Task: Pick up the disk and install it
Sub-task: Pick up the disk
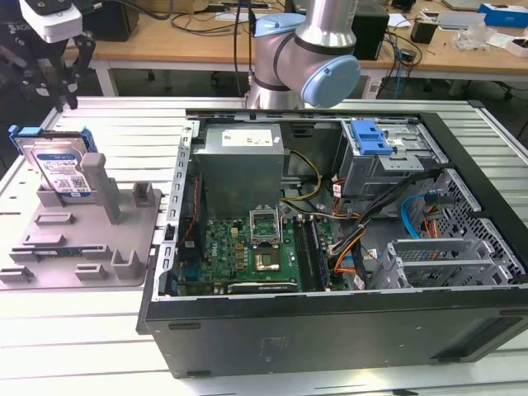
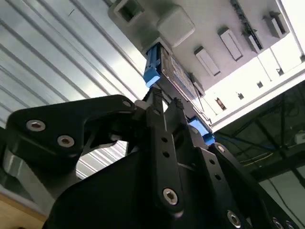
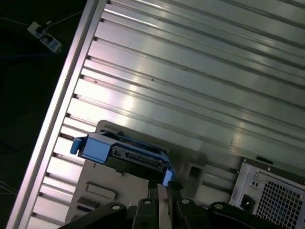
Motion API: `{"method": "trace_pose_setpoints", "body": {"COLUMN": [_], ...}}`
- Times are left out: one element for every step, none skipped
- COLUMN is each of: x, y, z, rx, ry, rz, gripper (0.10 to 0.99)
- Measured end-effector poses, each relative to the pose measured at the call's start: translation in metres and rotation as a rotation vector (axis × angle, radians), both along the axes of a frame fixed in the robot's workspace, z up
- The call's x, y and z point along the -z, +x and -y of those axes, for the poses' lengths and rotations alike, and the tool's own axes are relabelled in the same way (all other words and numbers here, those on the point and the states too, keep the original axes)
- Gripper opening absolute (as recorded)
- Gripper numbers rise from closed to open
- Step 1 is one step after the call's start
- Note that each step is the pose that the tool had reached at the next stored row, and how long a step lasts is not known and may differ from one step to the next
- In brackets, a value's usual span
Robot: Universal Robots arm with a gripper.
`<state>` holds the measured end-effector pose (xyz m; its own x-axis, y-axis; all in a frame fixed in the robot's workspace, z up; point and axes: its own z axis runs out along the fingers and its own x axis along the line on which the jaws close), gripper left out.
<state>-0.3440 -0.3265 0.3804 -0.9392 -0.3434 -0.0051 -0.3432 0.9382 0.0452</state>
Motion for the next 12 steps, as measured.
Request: {"method": "trace_pose_setpoints", "body": {"x": [0.0000,0.0000,0.0000,0.0000,0.0000,0.0001,0.0001,0.0001,0.0001,0.0001,0.0001,0.0001], "y": [0.0000,0.0000,0.0000,0.0000,0.0000,0.0000,0.0000,0.0000,0.0000,0.0000,0.0000,0.0000], "z": [0.0000,0.0000,0.0000,0.0000,0.0000,0.0000,0.0000,0.0000,0.0000,0.0000,0.0000,0.0000], "rx": [-0.016,-0.030,-0.047,-0.059,-0.079,-0.093,-0.106,-0.132,-0.165,-0.183,-0.210,-0.239], "ry": [0.000,0.000,0.000,0.000,0.000,0.000,0.001,0.001,0.001,0.001,0.001,0.001], "rz": [-0.0002,-0.0005,-0.0008,-0.0009,-0.0009,-0.0008,-0.0008,-0.0008,-0.0008,-0.0009,-0.0009,-0.0009], "gripper": [0.294,0.357,0.357,0.416,0.482,0.482,0.482,0.482,0.482,0.482,0.482,0.482]}}
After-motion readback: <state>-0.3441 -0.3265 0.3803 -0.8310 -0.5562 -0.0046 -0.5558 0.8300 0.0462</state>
